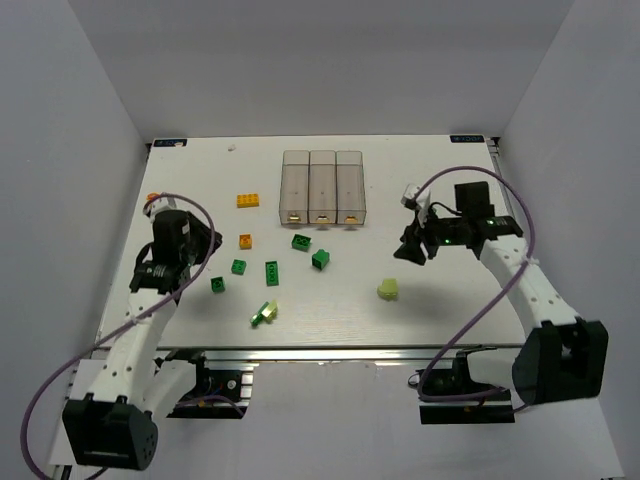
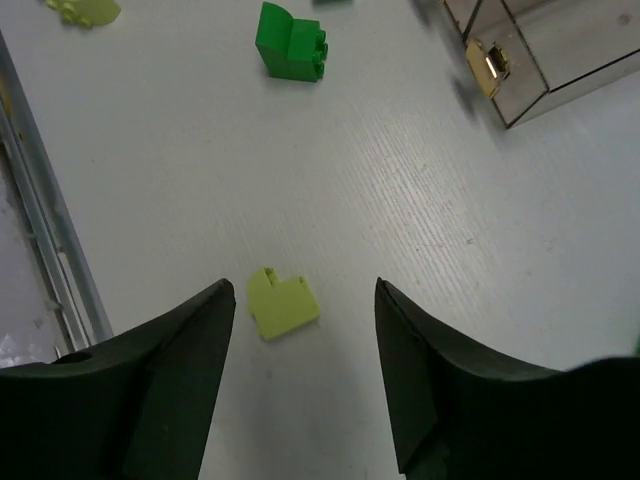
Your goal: Sort the legos into containers by color
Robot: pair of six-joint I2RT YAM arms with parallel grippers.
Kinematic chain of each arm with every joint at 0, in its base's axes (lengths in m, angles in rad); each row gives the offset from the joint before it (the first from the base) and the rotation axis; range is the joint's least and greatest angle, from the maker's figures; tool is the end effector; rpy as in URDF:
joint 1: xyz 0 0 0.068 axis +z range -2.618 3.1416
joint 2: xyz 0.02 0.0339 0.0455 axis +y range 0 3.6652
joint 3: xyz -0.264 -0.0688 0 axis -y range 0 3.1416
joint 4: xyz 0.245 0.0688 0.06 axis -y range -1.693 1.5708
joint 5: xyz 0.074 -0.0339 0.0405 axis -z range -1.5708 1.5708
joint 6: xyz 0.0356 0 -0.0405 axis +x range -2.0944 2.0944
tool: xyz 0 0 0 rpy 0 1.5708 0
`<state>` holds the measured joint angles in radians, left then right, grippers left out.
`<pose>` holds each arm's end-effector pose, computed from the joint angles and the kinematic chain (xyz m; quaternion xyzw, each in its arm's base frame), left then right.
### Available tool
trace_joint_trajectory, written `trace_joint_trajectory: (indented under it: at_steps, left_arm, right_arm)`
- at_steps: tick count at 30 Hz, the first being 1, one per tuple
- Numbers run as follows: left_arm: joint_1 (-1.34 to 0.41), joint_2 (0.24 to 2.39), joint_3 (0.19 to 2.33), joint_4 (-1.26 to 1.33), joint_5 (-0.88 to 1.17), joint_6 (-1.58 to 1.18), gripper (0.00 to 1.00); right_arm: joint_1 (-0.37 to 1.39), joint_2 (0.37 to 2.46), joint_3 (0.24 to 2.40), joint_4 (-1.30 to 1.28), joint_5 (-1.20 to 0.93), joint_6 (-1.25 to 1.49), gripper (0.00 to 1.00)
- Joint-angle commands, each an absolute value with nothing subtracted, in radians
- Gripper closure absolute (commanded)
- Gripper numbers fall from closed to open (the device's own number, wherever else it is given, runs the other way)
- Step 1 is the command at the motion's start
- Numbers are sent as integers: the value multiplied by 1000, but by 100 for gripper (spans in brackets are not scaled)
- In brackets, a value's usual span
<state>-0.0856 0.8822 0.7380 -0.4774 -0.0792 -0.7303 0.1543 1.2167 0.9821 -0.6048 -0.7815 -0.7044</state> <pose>0.1919 -0.0136 0.2778 -0.2987 0.8373 -0.1488 0.4331 0.2402 0.0627 0.2886 -0.4833 0.7284 0.2525 0.4148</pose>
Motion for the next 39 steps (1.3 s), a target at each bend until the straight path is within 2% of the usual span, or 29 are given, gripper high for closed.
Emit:
trace_joint_trajectory:
  at_steps: [1, 2, 3, 4, 8, 13, 18, 20, 25, 39]
  left_arm:
    - [-49, 1013, 862, -558, -149, -692, 47]
    - [-38, 1053, 909, -571, -146, -677, 40]
    - [-9, 1096, 934, -581, -131, -655, 26]
    - [-2, 1139, 965, -625, -130, -616, 22]
    - [81, 1369, 1119, -679, -179, -545, 17]
    - [121, 1583, 1322, -701, -346, -447, 9]
    - [159, 1742, 1408, -623, -422, -417, 7]
    - [161, 1810, 1454, -578, -462, -403, 2]
    - [164, 1945, 1540, -525, -535, -390, 2]
    - [218, 2232, 1786, -448, -491, -367, 2]
  right_arm:
    - [209, 1287, 1054, -526, -723, -596, 34]
    - [216, 1304, 1058, -506, -712, -577, 30]
    - [233, 1333, 1061, -483, -712, -566, 28]
    - [244, 1347, 1074, -476, -709, -546, 25]
    - [284, 1419, 1114, -451, -698, -499, 21]
    - [293, 1489, 1137, -396, -752, -474, 19]
    - [291, 1577, 1190, -396, -784, -526, 15]
    - [293, 1624, 1221, -413, -782, -543, 14]
    - [291, 1706, 1330, -448, -788, -583, 11]
    - [293, 1853, 1496, -476, -833, -566, 11]
